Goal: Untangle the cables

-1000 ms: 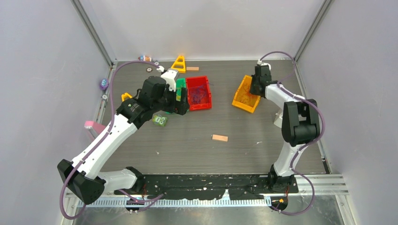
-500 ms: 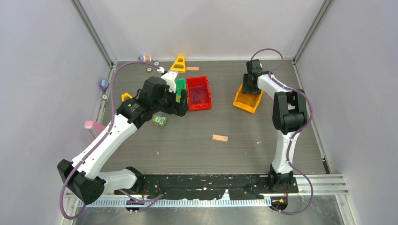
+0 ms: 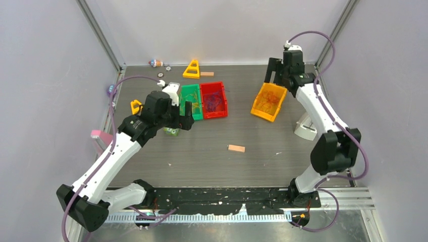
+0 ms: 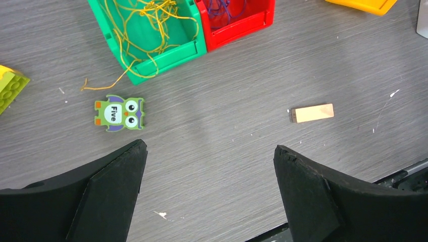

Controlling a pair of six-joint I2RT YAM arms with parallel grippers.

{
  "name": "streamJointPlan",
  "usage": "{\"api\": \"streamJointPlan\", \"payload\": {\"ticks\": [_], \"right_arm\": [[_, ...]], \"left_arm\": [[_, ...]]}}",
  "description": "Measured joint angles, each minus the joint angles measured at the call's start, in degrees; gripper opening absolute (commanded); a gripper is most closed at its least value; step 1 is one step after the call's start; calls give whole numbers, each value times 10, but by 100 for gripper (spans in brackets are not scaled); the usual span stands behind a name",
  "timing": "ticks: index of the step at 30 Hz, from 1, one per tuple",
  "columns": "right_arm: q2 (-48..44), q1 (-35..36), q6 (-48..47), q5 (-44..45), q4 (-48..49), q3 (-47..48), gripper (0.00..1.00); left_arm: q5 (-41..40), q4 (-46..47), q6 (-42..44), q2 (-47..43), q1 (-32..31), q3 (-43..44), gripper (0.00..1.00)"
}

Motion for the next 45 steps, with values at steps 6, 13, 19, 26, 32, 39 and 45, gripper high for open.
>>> {"api": "streamJointPlan", "payload": {"ticks": [6,13,19,26,32,39,45], "right_arm": [[-136,-7,3,-62,85,-151,95],[-304,-7,5,-95,245,-418,95],[-445,-7,3,-93,421,-645,95],[-501,-7,-40,-68,522,-761,95],[-457,-7,-78,-7,659,-778,97],[-259,-23,-117,70,838,-811,100],[-177,-45,-128,39,897,-792,99]], "left_arm": [[-2,48,-12,-66,14,-78,100],[-43,132,-31,-206,19,-249,99],[-102,208,-16,-308,19,-361,99],[-177,348,37,-393,19,-504,100],[-253,450,84,-395,19,-585,99],[-295,590,122,-258,65,-568,91],[-276,627,125,-186,125,-529,89]]}}
